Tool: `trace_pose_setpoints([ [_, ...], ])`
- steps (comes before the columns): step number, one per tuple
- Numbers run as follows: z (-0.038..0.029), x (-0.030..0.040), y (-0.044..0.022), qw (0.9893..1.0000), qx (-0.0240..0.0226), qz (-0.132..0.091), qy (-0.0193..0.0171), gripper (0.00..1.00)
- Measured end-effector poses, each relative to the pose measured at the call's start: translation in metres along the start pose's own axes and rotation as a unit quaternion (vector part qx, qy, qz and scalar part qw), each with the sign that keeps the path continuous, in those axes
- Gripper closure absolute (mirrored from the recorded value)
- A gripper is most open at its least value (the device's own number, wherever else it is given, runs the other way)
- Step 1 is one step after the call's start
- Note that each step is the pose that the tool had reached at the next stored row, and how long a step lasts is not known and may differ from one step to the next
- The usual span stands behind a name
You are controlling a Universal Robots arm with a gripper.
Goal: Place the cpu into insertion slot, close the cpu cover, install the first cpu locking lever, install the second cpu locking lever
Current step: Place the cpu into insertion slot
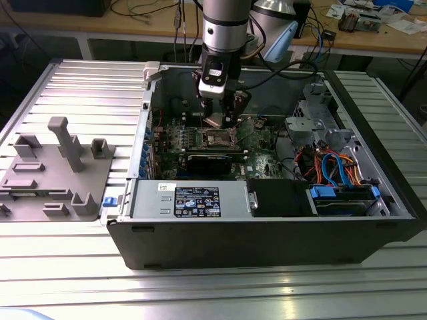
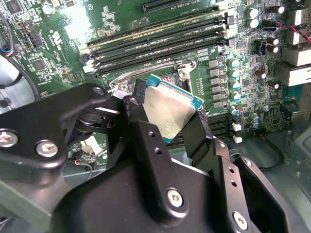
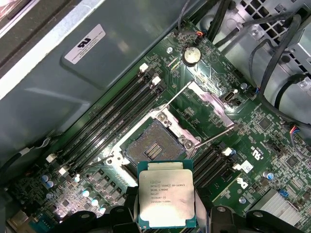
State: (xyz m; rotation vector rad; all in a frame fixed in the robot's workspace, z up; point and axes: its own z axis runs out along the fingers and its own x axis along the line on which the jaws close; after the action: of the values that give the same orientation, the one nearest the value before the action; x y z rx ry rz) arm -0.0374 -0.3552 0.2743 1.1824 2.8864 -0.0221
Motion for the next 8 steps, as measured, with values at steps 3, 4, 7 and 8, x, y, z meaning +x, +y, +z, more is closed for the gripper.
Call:
trace_pose_setpoints([
  [3, 0.0000, 0.0000, 0.0000, 1.0000, 0.0000, 0.001, 0.0000, 0.45],
  [4, 0.0003, 0.0000, 0.0000, 1.0000, 0.0001, 0.001, 0.0000, 0.45],
  [7, 0.0005, 0.0000, 0.0000, 1.0000, 0.0001, 0.001, -0.0001, 0.45],
  [8, 0.0005, 0.0000, 0.0000, 1.0000, 0.0001, 0.002, -0.0001, 0.45],
])
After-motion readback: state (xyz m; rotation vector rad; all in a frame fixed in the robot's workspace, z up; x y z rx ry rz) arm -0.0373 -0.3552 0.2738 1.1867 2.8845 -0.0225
